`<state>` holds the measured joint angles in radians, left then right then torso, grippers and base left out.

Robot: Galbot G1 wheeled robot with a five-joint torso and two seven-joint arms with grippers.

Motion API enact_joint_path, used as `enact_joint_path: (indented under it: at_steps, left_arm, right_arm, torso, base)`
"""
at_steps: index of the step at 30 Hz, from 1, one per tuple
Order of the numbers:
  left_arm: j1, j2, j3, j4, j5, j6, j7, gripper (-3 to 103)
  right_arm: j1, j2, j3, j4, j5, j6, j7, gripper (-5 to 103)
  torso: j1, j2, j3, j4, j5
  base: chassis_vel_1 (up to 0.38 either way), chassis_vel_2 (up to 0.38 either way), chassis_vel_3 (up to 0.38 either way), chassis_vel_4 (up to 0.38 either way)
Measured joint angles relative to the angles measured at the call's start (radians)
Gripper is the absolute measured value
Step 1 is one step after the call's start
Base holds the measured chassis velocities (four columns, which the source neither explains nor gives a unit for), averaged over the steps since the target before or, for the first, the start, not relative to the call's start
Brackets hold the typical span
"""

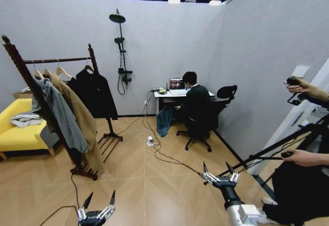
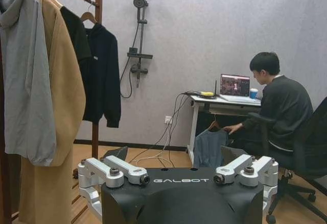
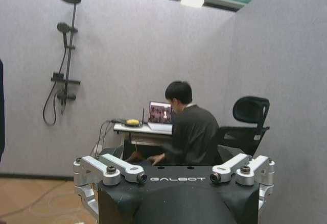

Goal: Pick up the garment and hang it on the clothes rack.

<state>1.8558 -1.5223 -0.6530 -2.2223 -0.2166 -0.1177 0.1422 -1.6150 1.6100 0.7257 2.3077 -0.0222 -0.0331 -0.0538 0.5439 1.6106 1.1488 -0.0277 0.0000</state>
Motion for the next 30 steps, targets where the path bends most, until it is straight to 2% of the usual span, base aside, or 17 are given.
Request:
enact_joint_path:
  at_steps: [3, 5, 7, 11, 19, 23, 30]
  left_arm:
    - [0.0, 0.0, 0.0, 0.0, 0.0, 0.0, 0.0, 100]
    - [0.0, 0.0, 0.0, 0.0, 0.0, 0.0, 0.0, 100]
    - [0.0, 0.0, 0.0, 0.0, 0.0, 0.0, 0.0, 100]
    - [0.0, 0.0, 0.0, 0.0, 0.0, 0.0, 0.0, 100]
    - [0.0, 0.0, 0.0, 0.0, 0.0, 0.0, 0.0, 100]
    - [0.0, 0.0, 0.0, 0.0, 0.0, 0.0, 0.0, 100]
    - [0.0, 0.0, 0.0, 0.0, 0.0, 0.0, 0.0, 100]
  right_arm:
    - [-0.007, -0.001, -0.001, 0.013, 0.013, 0.0, -0.008, 100]
    - [-0.038, -0.001, -0.011, 0.025, 0.038, 0.003, -0.066, 100]
    - [-0.045, -0.001, -0.011, 0.027, 0.038, 0.013, -0.077, 100]
    - [-0.022, -0.002, -0.008, 0.013, 0.018, 0.075, -0.025, 100]
    - [-0.017, -0.002, -0.013, 0.013, 0.007, 0.119, 0.009, 100]
    - [-0.017, -0.002, -0.013, 0.02, 0.006, 0.12, 0.014, 100]
    - [-0.027, -0.002, -0.006, 0.047, 0.048, 0.059, -0.015, 100]
  torso:
    - [0.0, 0.0, 0.0, 0.0001, -0.0001]
    - [0.0, 0.0, 0.0, -0.0001, 0.0]
    - [0.0, 0.0, 0.0, -0.0002, -0.0002]
    - [0.0, 0.0, 0.0, 0.0001, -0.0001]
    - [0.0, 0.0, 0.0, 0.0, 0.0]
    - [0.0, 0.0, 0.0, 0.0, 0.0]
    - [0.0, 0.0, 0.0, -0.0001, 0.0]
  base:
    - [0.0, 0.0, 0.0, 0.0]
    - [0.0, 0.0, 0.0, 0.0]
    - [0.0, 0.0, 0.0, 0.0]
    - [0.0, 0.0, 0.0, 0.0]
    - [0.0, 0.0, 0.0, 0.0]
    - [0.0, 0.0, 0.0, 0.0]
    - [0.0, 0.0, 0.0, 0.0]
